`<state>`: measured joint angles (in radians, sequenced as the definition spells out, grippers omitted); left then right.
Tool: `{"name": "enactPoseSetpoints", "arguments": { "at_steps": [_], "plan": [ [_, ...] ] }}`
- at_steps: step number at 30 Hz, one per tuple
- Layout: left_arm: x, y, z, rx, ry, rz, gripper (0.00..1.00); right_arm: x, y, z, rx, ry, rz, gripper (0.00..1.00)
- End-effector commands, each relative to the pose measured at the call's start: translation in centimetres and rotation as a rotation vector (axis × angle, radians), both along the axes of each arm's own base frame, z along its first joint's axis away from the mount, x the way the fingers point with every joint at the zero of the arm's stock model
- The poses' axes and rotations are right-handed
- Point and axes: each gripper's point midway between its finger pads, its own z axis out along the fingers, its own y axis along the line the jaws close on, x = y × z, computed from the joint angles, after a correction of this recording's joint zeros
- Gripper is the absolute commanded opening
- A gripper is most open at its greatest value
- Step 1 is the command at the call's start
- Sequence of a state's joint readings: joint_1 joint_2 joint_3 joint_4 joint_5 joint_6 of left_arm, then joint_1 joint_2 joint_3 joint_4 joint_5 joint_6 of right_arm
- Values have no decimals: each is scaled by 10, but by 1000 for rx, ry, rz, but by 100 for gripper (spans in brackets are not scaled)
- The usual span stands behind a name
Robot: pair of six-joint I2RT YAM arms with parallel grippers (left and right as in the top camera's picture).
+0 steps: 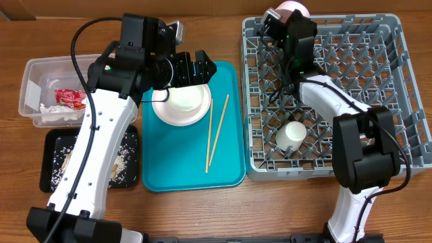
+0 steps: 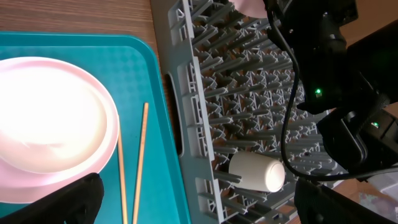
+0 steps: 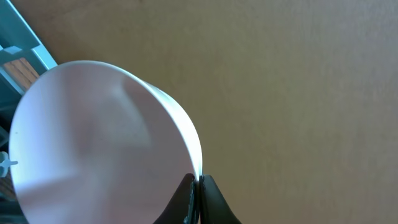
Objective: Sort waste into correct bins and load items into the dishwasher
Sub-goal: 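Carry the pink bowl to the back of the dish rack with the right gripper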
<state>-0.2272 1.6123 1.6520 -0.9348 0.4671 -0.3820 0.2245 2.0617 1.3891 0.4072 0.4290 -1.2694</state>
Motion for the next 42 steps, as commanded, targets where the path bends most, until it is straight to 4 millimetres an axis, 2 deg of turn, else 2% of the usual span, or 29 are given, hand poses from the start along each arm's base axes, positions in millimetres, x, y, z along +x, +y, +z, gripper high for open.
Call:
{"name": "enactPoseSetpoints", "arguments": {
  "at_steps": [1,5,10,14,15,17,20,23,26,29,32,38,42],
  "plan": [
    [2,2,12,7,-43,-7,100,-1,-3,-3,2,3,-49,4],
    [2,2,12,6,-43,-7,100,-6,-4,-2,-15,-2,-108,4],
    [2,2,12,7,-43,-7,100,-11,3,-2,-27,-2,-132,4],
    [2,2,12,7,-43,-7,100,-16,10,-10,-47,35,-137,4],
    [2,2,12,7,-43,-7,100,-17,10,-13,-55,52,-139,9],
    [2,2,12,6,-43,-7,100,-20,9,-19,-69,80,-146,27],
    [2,2,12,6,-43,-7,100,-23,8,-26,-81,112,-154,33],
    [2,2,12,6,-43,-7,100,-23,7,-25,-59,102,-168,47],
    [2,2,12,6,-43,-7,100,-25,8,-21,-62,95,-179,49],
    [2,2,12,7,-43,-7,100,-27,13,-12,-58,79,-177,59],
    [2,2,12,7,-43,-7,100,-32,19,4,-49,50,-177,82],
    [2,2,12,7,-43,-7,100,-41,23,44,79,-46,-189,87],
    [2,2,12,7,-43,-7,100,-51,18,69,229,-99,-216,100]
  ]
}}
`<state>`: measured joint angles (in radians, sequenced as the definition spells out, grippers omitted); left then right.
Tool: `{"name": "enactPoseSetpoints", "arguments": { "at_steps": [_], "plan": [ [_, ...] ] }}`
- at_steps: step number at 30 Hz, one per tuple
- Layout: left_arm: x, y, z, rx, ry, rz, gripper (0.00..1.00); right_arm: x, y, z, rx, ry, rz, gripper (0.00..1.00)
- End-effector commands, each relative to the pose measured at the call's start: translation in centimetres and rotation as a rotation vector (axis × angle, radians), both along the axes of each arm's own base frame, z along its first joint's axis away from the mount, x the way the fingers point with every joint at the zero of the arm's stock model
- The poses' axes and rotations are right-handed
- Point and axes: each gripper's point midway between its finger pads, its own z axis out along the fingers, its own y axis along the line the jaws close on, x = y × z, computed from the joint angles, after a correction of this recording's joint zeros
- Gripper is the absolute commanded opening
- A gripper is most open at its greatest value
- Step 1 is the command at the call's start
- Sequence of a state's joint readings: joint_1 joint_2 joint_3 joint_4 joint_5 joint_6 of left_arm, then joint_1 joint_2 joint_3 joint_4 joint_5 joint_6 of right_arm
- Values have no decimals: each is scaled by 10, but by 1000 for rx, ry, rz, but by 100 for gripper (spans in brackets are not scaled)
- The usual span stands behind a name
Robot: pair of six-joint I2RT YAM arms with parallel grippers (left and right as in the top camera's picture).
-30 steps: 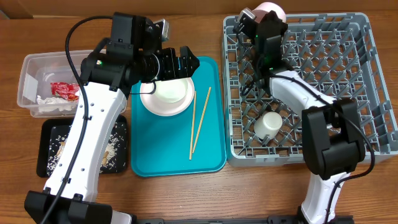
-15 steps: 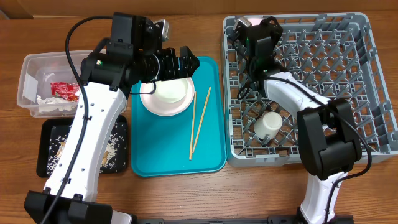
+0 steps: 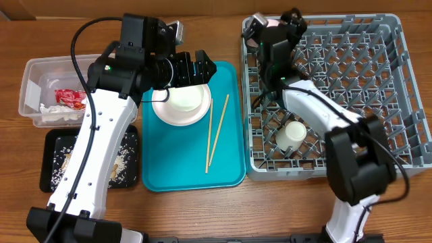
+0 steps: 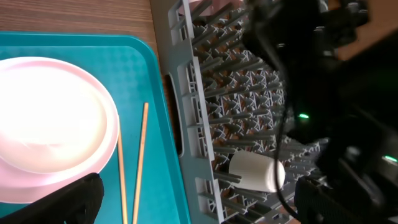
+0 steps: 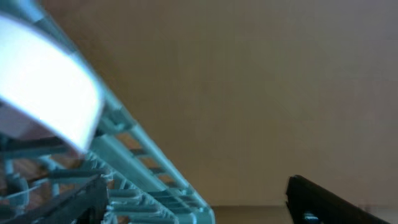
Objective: Sort waste into correct bins and load items into the dishwasher
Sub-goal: 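Carry the pink bowl to the back of the dish rack with the right gripper, then lower the pink bowl upright into the rear rack slot and release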
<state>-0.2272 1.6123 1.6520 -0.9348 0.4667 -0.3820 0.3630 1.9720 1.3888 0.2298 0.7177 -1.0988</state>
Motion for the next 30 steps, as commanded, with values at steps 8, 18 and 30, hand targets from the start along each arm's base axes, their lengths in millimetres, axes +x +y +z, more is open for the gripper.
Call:
{"name": "enactPoseSetpoints", "arguments": {
  "at_steps": [8,18,30],
  "plan": [
    [2,2,12,6,-43,-7,100,-27,13,51,473,-62,34,100],
    [2,2,12,7,-42,-7,100,-30,48,36,893,96,144,100],
    [2,2,12,7,-42,-7,100,-12,49,70,1232,52,275,100]
  ]
}}
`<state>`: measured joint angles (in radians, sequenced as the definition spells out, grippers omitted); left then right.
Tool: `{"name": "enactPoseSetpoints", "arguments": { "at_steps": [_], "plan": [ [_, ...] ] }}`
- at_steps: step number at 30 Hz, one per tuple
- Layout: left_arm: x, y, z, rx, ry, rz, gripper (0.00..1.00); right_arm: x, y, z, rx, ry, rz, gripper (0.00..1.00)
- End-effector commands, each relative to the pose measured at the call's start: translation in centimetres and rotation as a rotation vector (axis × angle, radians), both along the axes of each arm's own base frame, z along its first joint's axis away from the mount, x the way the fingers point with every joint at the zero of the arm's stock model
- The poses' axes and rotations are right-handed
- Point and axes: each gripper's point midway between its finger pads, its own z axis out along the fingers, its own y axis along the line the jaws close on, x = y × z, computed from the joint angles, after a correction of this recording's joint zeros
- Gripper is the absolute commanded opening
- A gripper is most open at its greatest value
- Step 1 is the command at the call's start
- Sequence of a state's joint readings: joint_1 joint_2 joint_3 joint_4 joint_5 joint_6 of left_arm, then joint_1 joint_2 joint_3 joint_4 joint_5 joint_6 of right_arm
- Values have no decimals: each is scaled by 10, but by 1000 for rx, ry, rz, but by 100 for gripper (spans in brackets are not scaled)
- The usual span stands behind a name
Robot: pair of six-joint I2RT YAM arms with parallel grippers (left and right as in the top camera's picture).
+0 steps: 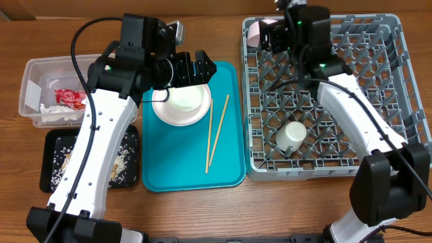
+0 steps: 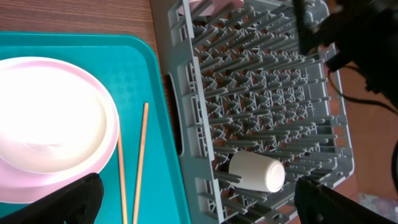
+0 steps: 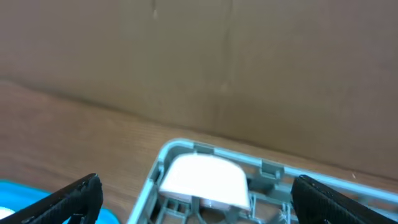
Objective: Sort waste into correct bins and load items into the dishwasher
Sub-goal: 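Lower the pink bowl upright into the rear rack slot and release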
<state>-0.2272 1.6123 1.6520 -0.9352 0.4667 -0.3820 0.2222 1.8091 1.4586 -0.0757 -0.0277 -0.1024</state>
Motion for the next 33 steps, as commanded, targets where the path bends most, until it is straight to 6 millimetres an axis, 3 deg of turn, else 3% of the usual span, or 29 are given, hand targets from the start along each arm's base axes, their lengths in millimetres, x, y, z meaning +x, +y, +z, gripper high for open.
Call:
{"name": "enactPoseSetpoints", "arguments": {
  "at_steps": [1,5,16,26,29,33],
  "plan": [
    [2,2,12,6,-43,-7,100,4,13,29,87,-62,52,100],
    [2,2,12,6,-43,-7,100,15,17,27,99,-105,63,100],
    [2,2,12,6,-43,-7,100,60,27,-16,123,-231,67,100],
    [2,2,12,6,-43,-7,100,74,29,-31,128,-308,66,100],
    [2,2,12,6,-42,-7,100,75,25,-40,118,-282,42,100],
    [2,2,12,6,-43,-7,100,78,27,-59,32,-96,61,100]
  ]
}}
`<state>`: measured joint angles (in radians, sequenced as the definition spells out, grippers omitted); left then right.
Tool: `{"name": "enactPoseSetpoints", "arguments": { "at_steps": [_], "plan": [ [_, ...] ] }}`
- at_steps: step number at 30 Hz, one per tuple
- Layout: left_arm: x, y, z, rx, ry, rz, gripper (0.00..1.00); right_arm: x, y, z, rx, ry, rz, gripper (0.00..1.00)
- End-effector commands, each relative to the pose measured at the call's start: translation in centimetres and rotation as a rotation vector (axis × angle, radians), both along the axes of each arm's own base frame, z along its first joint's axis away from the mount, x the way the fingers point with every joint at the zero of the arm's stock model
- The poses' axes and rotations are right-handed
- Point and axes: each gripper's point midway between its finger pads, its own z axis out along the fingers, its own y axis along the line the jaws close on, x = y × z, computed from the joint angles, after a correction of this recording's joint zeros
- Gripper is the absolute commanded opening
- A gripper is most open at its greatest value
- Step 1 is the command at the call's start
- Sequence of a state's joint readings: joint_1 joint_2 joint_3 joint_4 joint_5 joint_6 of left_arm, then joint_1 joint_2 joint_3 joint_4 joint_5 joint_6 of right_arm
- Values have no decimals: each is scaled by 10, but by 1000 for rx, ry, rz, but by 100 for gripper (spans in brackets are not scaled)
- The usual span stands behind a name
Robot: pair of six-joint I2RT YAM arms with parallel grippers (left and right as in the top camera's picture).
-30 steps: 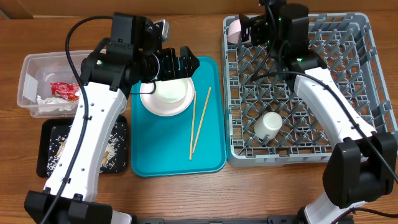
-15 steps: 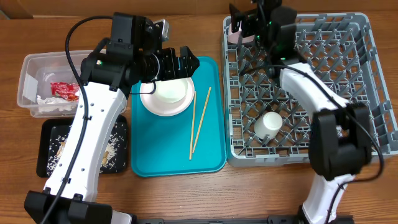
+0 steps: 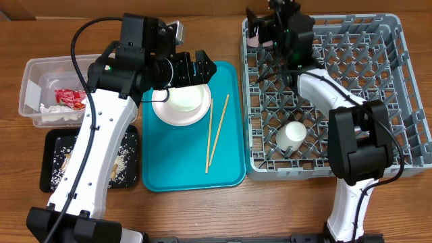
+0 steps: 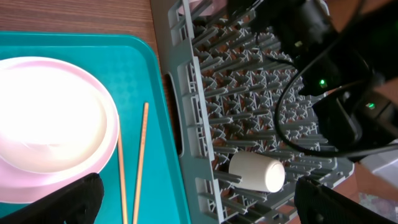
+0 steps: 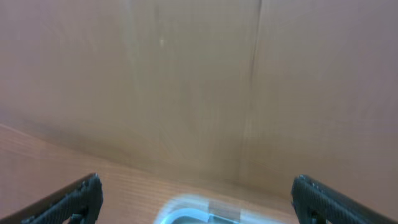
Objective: Sort waste into correct bins and load items into the dishwasher
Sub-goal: 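Lower the pink bowl upright into the rear rack slot and release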
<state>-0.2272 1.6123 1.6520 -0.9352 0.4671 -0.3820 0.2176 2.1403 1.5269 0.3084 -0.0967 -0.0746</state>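
Observation:
A pink bowl stands in the far-left corner of the grey dishwasher rack, mostly hidden under my right gripper. That gripper is open and empty, facing the wall. A white cup lies in the rack's near left part. On the teal tray sit a pink plate and two chopsticks. My left gripper hangs open over the plate's far edge. The left wrist view shows the plate, chopsticks, cup and left gripper.
A clear container with wrappers stands at the far left. In front of it lies a black tray with rice scraps. The rack fills the right side, and the teal tray lies against its left wall.
My right gripper has moved left over the rack's far-left corner and now covers most of the pink bowl. Its camera has tilted up toward the wall. The left arm has not moved.
My right gripper was shut on the pink bowl's rim beyond the rack's far edge. Then it was open with the bowl at the rack's far-left corner. The bowl then stood in that corner, and the open gripper now hangs over it. The left arm stayed put.

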Motion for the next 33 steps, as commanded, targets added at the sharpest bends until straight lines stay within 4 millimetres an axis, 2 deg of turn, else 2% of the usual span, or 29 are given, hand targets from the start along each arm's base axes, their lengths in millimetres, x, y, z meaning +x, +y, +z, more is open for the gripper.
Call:
{"name": "enactPoseSetpoints", "arguments": {
  "at_steps": [1,2,4,9,12,13,14,15,17,20,22,28,31,33],
  "plan": [
    [2,2,12,7,-43,-7,100,9,2,12,-56,57,9,100],
    [2,2,12,7,-43,-7,100,9,2,16,-66,92,10,100],
    [2,2,12,7,-42,-7,100,8,2,37,-77,144,12,100],
    [2,2,12,7,-43,-7,100,9,4,103,-67,96,13,100],
    [2,2,12,7,-43,-7,100,8,5,122,-59,76,23,100],
    [2,2,12,7,-43,-7,100,7,6,122,-58,81,27,100],
    [2,2,12,7,-43,-7,100,6,5,120,-61,92,27,90],
    [2,2,12,7,-43,-7,100,4,5,115,-65,111,27,75],
    [2,2,12,6,-43,-7,100,-1,4,103,-76,165,28,36],
    [2,2,12,7,-43,-7,100,-8,3,88,-88,230,32,4],
    [2,2,12,7,-43,-7,100,-10,5,87,-90,235,37,4],
    [2,2,12,7,-43,-7,100,2,10,102,-34,162,25,4],
    [2,2,12,6,-43,-7,100,10,12,91,-32,164,23,4],
    [2,2,12,7,-43,-7,100,17,14,73,-35,175,24,4]
  ]
}}
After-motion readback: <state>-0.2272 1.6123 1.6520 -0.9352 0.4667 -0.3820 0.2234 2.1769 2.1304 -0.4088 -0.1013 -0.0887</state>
